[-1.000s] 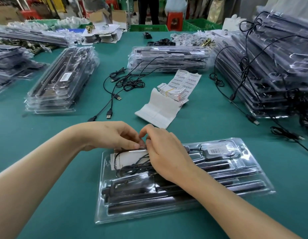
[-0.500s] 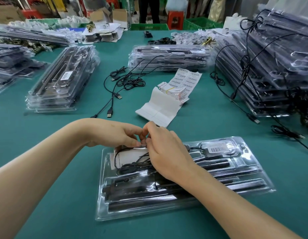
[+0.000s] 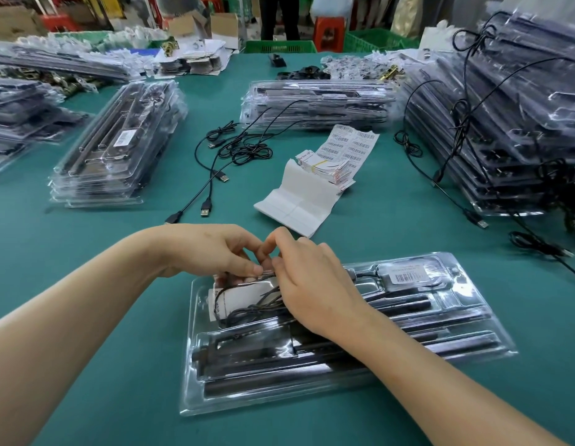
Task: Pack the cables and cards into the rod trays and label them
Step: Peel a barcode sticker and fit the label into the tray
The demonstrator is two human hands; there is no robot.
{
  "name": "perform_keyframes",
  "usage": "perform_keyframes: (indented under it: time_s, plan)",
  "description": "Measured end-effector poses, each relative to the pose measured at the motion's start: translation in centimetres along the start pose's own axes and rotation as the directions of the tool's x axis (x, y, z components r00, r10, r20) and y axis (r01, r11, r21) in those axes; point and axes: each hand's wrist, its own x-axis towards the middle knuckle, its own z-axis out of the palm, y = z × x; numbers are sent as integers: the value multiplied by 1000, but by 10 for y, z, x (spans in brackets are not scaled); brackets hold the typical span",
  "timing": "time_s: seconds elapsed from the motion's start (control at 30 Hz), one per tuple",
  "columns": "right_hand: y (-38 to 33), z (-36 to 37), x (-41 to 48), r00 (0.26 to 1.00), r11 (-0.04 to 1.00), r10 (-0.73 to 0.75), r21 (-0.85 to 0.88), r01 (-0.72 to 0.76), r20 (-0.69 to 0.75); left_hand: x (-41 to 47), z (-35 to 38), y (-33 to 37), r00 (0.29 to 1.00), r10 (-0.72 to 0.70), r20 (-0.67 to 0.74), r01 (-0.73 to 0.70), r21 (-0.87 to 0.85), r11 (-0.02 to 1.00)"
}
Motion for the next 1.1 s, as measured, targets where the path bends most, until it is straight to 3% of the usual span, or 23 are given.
perform_keyframes:
  time_s: [0.23,0.47,0.63,0.83,0.9,1.1]
  plan:
    - [4,3,1,1000,1000,-23,7,23,1,-7,1,-2,1000,4,2,-4,-128,992]
    - [7,2,1,999,999,-50,5,49,12,-12,12,-1,977,-99,-188,83,-93,992]
    - [7,3,1,998,998,-63,-20,64,10,-17,24,-6,946,-91,-310,61,-103,993]
    - [9,4,1,998,998,-62,-28,63,23,-30,43,-26,816,-47,-576,-48,-149,988]
    - [11,5,1,998,999,-50,-3,50,33,-37,48,-31,808,-37,-587,-86,-181,980]
    - [12,6,1,996,999,-48,-11,49,70,-44,51,-37,769,-1,-639,-54,-67,996]
